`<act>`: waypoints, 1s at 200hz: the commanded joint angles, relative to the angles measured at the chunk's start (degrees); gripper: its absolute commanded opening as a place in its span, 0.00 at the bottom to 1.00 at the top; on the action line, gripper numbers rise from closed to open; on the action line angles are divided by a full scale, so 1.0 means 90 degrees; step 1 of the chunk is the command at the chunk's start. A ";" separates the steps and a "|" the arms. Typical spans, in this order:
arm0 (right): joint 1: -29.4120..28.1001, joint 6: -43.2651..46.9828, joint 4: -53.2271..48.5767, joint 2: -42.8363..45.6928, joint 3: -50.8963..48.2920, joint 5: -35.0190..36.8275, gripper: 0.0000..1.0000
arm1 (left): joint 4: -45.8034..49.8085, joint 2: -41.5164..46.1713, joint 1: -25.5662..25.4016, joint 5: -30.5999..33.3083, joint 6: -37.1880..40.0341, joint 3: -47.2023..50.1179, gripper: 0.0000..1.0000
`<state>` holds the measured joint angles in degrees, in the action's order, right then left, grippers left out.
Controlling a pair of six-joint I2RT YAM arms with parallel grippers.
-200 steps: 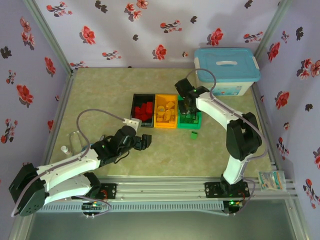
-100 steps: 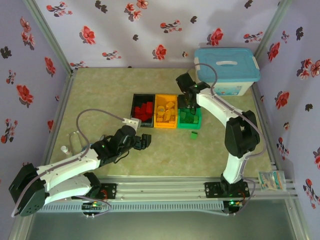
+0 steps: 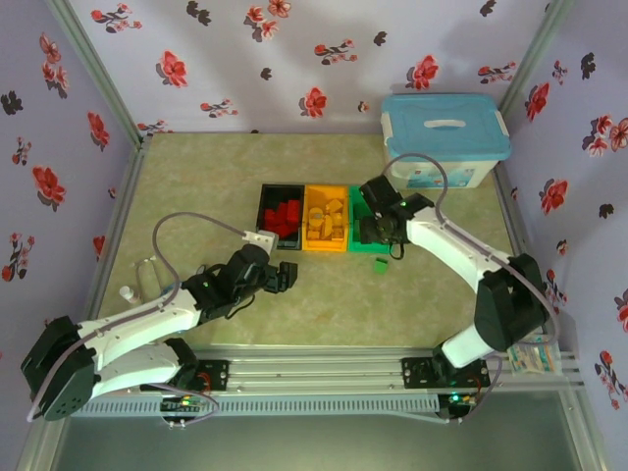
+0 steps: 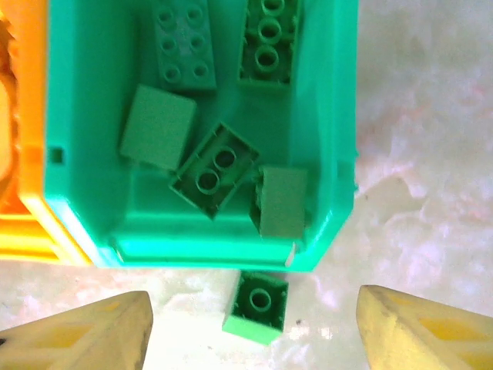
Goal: Sort the legos into containers by color
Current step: Pick up the lego from the center of the table.
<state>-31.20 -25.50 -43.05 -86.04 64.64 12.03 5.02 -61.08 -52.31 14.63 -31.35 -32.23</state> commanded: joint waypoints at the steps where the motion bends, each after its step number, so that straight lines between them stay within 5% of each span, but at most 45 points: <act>1: -0.0049 -0.0370 0.0138 0.0428 -0.0459 -0.0088 0.73 | -0.0139 -0.0059 0.0058 0.0129 0.0035 -0.0175 0.80; 70: -0.0078 -0.0879 0.0833 0.0501 -0.1507 -0.0541 0.76 | -0.0204 -0.0133 0.0061 0.0059 -0.0012 -0.0182 0.80; 200: -0.0105 -0.1190 0.1540 -0.0537 -0.1768 -0.0497 0.49 | -0.0177 0.0038 0.0078 0.0103 -0.0056 -0.0037 0.80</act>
<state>-31.57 -34.63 -30.28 -89.25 49.87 7.09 4.49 -61.87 -52.10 14.59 -31.40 -32.23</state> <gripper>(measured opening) 0.506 0.798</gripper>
